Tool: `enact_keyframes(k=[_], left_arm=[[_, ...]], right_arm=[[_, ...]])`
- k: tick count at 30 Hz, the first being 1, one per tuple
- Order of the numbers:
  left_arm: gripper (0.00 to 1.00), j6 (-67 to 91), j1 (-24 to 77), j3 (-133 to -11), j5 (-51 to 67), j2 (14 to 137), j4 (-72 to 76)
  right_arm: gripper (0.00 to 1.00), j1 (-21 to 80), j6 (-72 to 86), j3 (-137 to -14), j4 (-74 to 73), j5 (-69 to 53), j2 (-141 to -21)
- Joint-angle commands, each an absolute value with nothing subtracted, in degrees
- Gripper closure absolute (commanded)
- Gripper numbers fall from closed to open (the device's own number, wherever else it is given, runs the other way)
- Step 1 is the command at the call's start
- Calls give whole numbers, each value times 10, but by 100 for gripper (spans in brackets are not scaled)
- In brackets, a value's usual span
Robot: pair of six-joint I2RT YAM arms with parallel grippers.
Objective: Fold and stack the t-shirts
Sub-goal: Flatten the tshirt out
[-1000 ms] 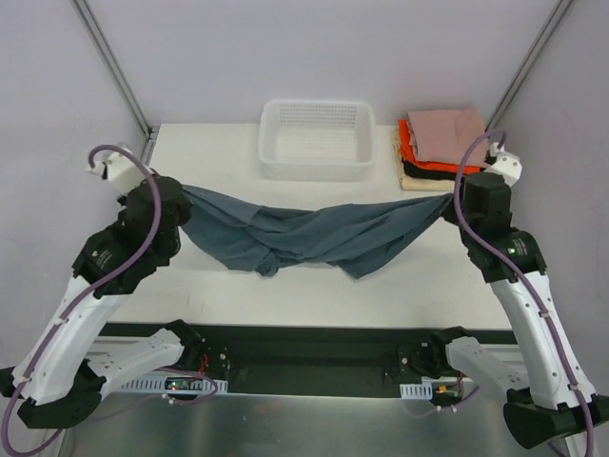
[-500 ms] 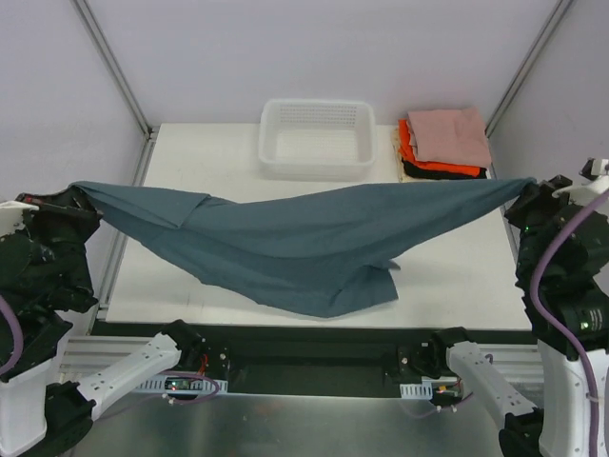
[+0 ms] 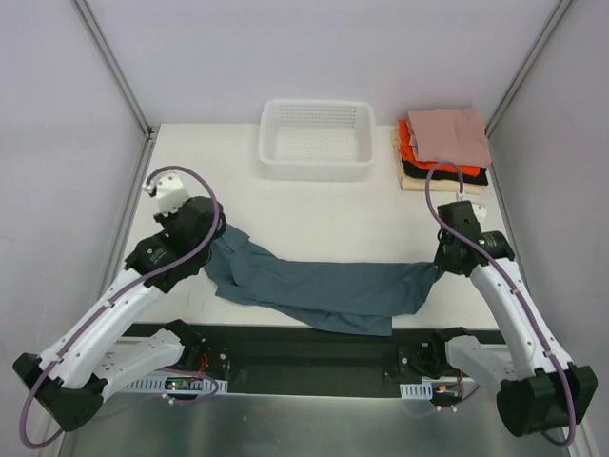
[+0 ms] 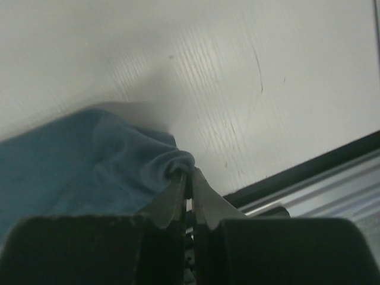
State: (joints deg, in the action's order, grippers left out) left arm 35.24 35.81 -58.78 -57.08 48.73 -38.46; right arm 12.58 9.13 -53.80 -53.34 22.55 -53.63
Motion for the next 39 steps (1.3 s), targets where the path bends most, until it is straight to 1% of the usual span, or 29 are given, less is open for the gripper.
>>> enact_keyframes(k=[1, 2, 4, 5, 7, 8, 9, 11, 12, 15, 18, 19, 22, 28, 29, 32, 33, 36, 39], left_arm=[[100, 445, 332, -521, -491, 513, -392], [100, 455, 326, -511, -476, 529, -396], [100, 491, 303, -488, -438, 546, -415], [100, 499, 295, -482, -428, 558, -419], [100, 515, 273, -470, -404, 569, -429], [100, 516, 269, -468, -400, 575, -430], [100, 516, 265, -469, -399, 578, -432], [100, 513, 257, -473, -402, 584, -436], [100, 512, 255, -478, -403, 584, -437], [100, 508, 250, -490, -404, 582, -439], [100, 502, 250, -499, -403, 580, -439], [100, 499, 250, -501, -403, 578, -439], [100, 497, 250, -504, -399, 570, -440], [100, 498, 249, -495, -392, 545, -441], [100, 498, 249, -490, -391, 542, -440], [100, 500, 249, -484, -387, 530, -442], [100, 501, 249, -483, -386, 528, -443], [100, 501, 248, -482, -384, 522, -442], [100, 497, 248, -486, -381, 522, -443]], right_arm=[[92, 119, 147, -492, -560, 201, -598], [89, 119, 155, -486, -560, 200, -617], [87, 118, 175, -480, -558, 183, -656], [81, 118, 177, -482, -557, 178, -690], [72, 118, 176, -495, -555, 173, -720], [54, 120, 171, -517, -555, 171, -737], [43, 120, 164, -529, -551, 170, -740], [31, 132, 135, -567, -544, 177, -741], [29, 139, 123, -580, -542, 182, -737], [26, 177, 62, -612, -520, 180, -736], [26, 209, -25, -608, -469, 23, -738], [26, 225, -35, -604, -441, -63, -744], [26, 262, -61, -586, -386, -135, -775], [28, 316, -50, -617, -370, -86, -881], [30, 320, -51, -620, -371, -81, -904], [30, 332, -33, -626, -375, -30, -932], [30, 339, -23, -626, -375, 15, -939], [30, 345, 19, -627, -373, 75, -965], [30, 346, 51, -625, -360, 89, -976]])
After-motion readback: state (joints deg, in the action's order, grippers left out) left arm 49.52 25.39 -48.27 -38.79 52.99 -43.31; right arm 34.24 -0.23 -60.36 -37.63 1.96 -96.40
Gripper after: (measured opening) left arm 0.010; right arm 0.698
